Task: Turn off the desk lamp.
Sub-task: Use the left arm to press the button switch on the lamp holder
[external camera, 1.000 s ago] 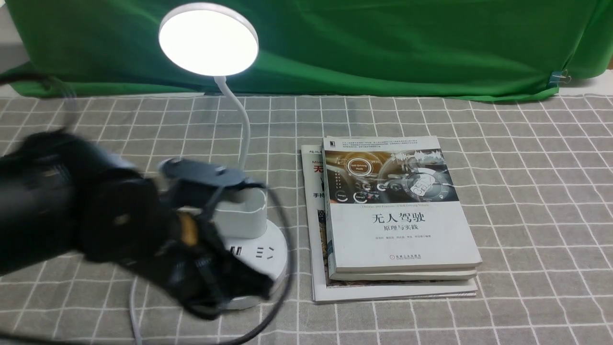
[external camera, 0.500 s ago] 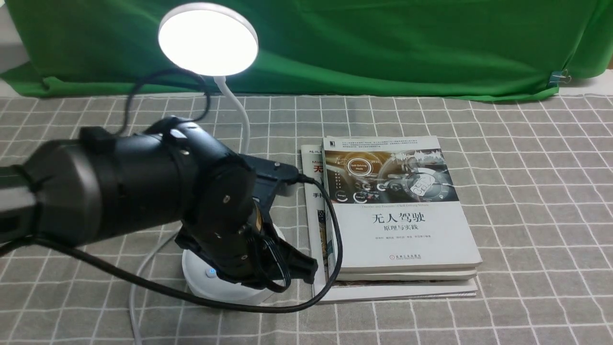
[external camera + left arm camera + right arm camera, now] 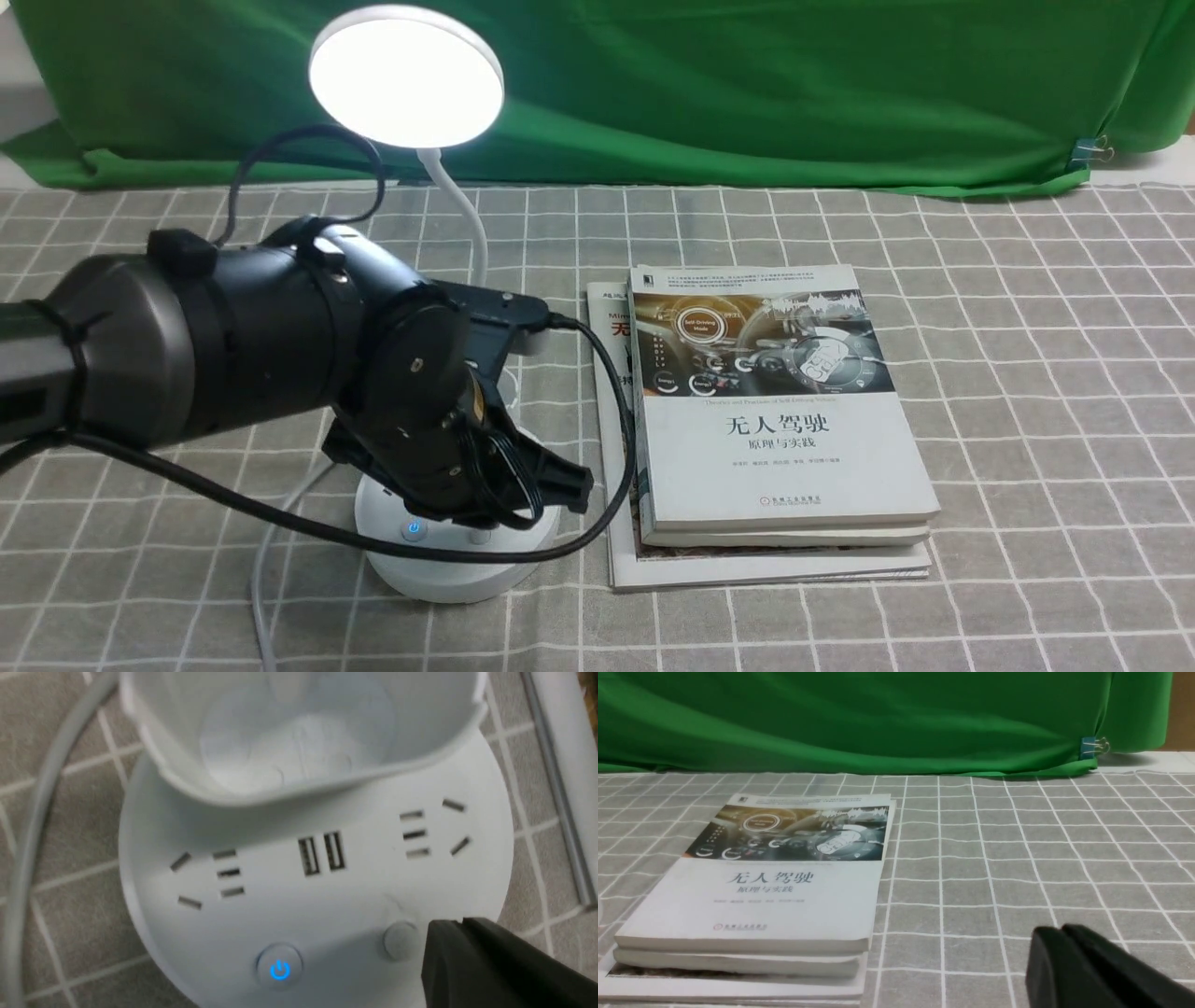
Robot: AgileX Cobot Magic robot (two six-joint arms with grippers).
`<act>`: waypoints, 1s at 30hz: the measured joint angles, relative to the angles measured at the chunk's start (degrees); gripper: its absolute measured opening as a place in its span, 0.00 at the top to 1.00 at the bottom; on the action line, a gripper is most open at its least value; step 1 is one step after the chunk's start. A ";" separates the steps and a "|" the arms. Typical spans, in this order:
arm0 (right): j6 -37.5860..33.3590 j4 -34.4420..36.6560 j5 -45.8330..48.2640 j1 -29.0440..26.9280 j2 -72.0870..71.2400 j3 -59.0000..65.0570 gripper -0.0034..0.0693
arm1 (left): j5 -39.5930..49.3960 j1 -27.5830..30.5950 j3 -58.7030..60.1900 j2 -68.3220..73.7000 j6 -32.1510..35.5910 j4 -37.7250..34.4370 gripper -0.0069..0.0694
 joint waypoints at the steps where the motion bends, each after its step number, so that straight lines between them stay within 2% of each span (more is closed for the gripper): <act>1: 0.00 0.00 0.00 0.00 0.00 0.00 0.90 | -0.27 0.00 0.00 0.00 0.00 0.00 0.91; 18: 0.00 0.00 0.00 0.00 0.00 0.00 0.90 | -0.05 0.50 -0.62 4.63 0.10 -0.05 0.91; 30: 0.00 0.00 0.00 0.00 0.00 0.00 0.90 | 0.09 0.41 -0.39 0.15 0.10 -0.45 0.91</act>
